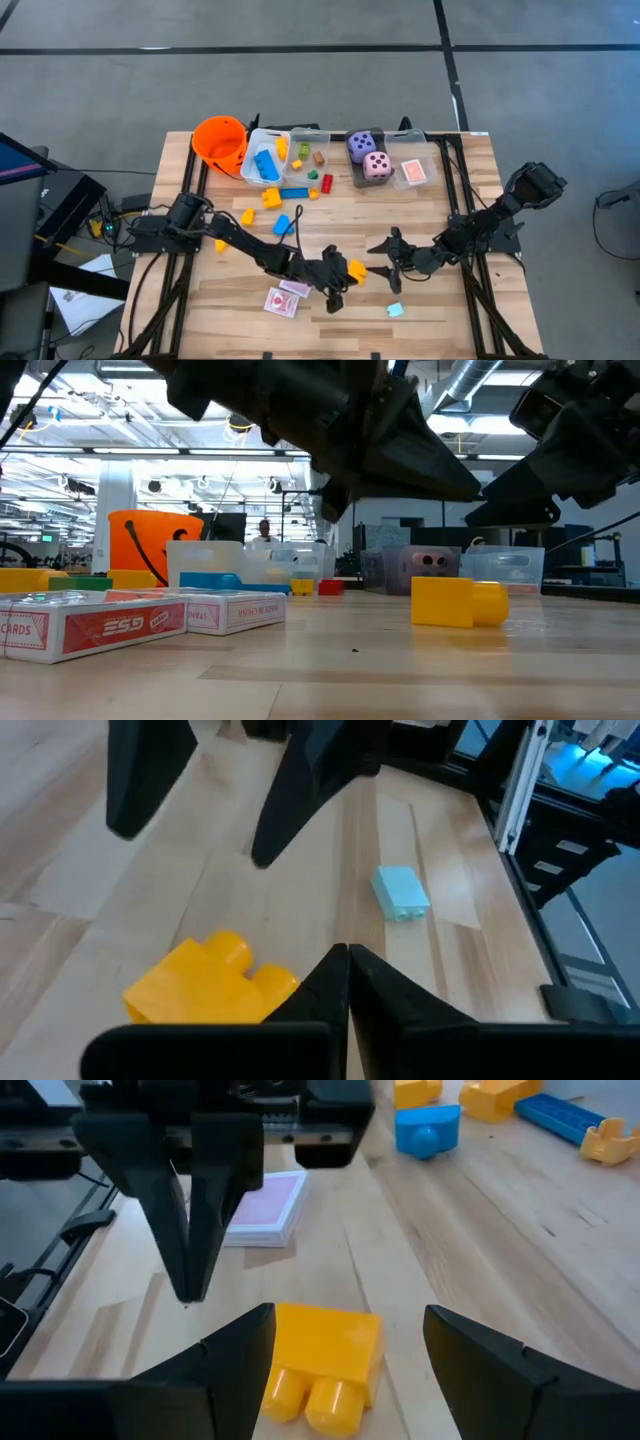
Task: Pick & Place Toys
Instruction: Put the large yellow game piece into the white bin
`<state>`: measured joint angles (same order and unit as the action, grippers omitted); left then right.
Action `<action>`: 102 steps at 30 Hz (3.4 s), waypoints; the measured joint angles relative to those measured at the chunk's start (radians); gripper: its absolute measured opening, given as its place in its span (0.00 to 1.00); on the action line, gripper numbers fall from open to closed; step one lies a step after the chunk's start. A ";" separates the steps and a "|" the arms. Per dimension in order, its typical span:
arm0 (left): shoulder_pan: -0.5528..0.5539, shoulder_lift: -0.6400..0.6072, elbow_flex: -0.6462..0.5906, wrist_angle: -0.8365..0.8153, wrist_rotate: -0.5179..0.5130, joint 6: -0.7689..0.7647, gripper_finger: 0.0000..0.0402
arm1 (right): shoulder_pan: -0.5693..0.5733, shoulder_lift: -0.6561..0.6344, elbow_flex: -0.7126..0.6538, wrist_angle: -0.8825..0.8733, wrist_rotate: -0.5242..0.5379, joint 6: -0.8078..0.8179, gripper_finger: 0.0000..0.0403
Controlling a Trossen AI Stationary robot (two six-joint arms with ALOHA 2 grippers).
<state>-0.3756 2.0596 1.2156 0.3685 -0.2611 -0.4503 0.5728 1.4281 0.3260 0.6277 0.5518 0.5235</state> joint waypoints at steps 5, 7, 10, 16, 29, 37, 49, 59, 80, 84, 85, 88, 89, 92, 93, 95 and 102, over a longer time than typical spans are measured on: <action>-0.001 0.079 0.000 0.101 0.026 -0.002 0.00 | -0.001 0.000 0.000 0.000 0.000 0.000 0.62; -0.001 0.096 0.000 0.126 0.026 -0.002 0.00 | 0.000 0.000 0.000 0.000 0.000 0.001 0.62; -0.001 0.111 0.000 0.150 0.026 -0.006 0.00 | 0.000 0.000 0.000 0.000 0.000 0.000 0.62; -0.006 0.118 0.000 0.049 0.026 -0.052 0.00 | 0.000 0.000 0.000 -0.003 0.000 0.000 0.62; 0.033 0.066 0.000 -0.239 -0.078 -0.059 0.00 | 0.010 0.000 0.000 -0.017 -0.003 0.000 0.62; 0.065 0.039 -0.001 -0.287 -0.145 -0.055 0.00 | 0.015 0.000 0.000 -0.036 -0.006 0.000 0.62; 0.064 0.040 0.000 -0.365 -0.143 -0.052 0.00 | 0.132 0.000 0.000 -0.077 0.018 0.043 0.62; 0.063 0.040 0.000 -0.366 -0.132 -0.052 0.00 | 0.116 0.000 0.000 -0.121 0.083 0.063 0.62; 0.093 0.011 -0.002 -0.391 -0.124 0.035 0.01 | 0.106 0.000 0.000 -0.177 0.034 0.177 0.96; 0.110 -0.002 0.000 -0.390 -0.127 0.035 0.00 | 0.096 0.000 0.000 -0.173 0.067 0.165 0.93; 0.112 -0.002 0.000 -0.385 -0.126 0.035 0.00 | 0.096 0.000 0.000 -0.169 0.078 0.155 0.90; 0.119 -0.002 0.000 -0.389 -0.126 0.035 0.00 | 0.097 0.000 0.000 -0.172 0.103 0.172 0.86; 0.120 -0.002 -0.001 -0.390 -0.126 0.035 0.00 | 0.097 0.000 0.000 -0.172 0.104 0.190 0.85; 0.120 -0.002 -0.001 -0.389 -0.127 0.035 0.00 | 0.099 0.000 0.000 -0.178 0.104 0.211 0.83; 0.120 -0.002 -0.001 -0.389 -0.127 0.035 0.00 | 0.101 0.000 0.000 -0.179 0.104 0.210 0.83; 0.120 -0.002 -0.001 -0.388 -0.127 0.035 0.00 | 0.107 0.000 0.000 -0.180 0.104 0.206 0.83; 0.120 -0.002 -0.001 -0.387 -0.127 0.035 0.00 | 0.106 0.000 0.000 -0.179 0.104 0.203 0.84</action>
<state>-0.2554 2.0575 1.2148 -0.0182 -0.3880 -0.4152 0.6786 1.4284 0.3256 0.4483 0.6556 0.7264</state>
